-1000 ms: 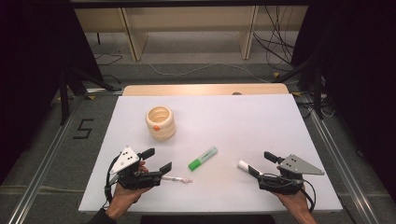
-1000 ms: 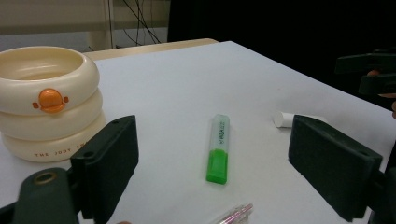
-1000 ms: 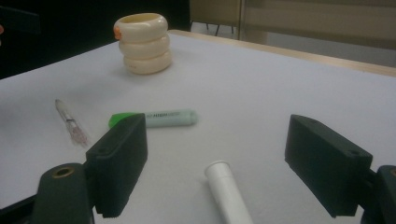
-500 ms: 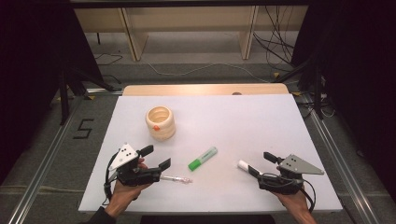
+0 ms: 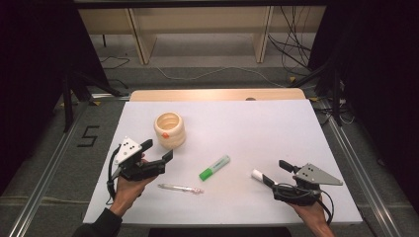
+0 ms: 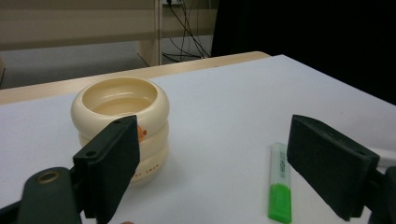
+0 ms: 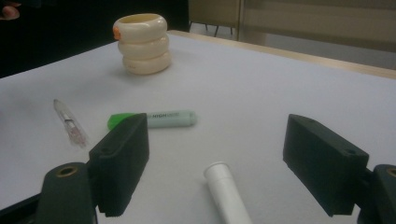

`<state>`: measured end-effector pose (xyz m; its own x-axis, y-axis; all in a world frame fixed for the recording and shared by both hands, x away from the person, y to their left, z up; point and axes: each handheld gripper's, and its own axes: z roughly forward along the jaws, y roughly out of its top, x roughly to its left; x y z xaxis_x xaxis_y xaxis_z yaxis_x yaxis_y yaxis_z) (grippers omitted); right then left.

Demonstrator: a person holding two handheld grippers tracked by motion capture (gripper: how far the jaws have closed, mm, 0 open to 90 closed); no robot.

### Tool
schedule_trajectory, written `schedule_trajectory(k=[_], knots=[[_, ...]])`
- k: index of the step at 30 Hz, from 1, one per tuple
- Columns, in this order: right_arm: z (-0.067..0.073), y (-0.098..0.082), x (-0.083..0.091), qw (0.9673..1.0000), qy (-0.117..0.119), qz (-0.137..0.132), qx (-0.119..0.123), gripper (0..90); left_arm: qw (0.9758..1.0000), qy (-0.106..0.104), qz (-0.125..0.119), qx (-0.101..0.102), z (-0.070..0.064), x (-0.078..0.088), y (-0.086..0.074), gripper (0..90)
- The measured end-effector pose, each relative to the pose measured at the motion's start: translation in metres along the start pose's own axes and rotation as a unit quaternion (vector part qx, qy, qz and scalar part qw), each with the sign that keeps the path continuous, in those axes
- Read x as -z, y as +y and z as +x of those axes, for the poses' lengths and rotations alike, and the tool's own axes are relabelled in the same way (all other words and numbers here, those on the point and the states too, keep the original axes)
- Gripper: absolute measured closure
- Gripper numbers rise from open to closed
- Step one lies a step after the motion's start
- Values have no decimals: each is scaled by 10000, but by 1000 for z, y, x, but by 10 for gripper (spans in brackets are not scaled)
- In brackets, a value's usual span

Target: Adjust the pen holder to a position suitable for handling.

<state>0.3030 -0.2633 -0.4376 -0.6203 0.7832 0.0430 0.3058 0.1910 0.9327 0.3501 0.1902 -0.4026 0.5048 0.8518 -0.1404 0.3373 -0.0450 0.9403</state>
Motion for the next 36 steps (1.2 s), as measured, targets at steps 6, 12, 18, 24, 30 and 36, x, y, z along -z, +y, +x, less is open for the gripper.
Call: schedule_trajectory(k=[6,12,18,24,30,36], knots=[[1,-1,-1,10000,33,43,23,236,9998,152,93,45,5,-4,4,168],[1,-1,-2,10000,78,20,34,236,9989,454,95,75,14,-11,12,168],[2,-2,-3,9999,111,74,54,236,9966,780,28,262,31,-20,18,187],[3,-2,-4,9998,119,112,66,236,9944,965,68,427,42,-27,20,209],[3,-3,-4,9998,133,121,75,236,9915,1157,274,520,54,-42,21,286],[3,-3,-5,9997,158,136,94,239,9871,1426,269,675,70,-50,22,425]])
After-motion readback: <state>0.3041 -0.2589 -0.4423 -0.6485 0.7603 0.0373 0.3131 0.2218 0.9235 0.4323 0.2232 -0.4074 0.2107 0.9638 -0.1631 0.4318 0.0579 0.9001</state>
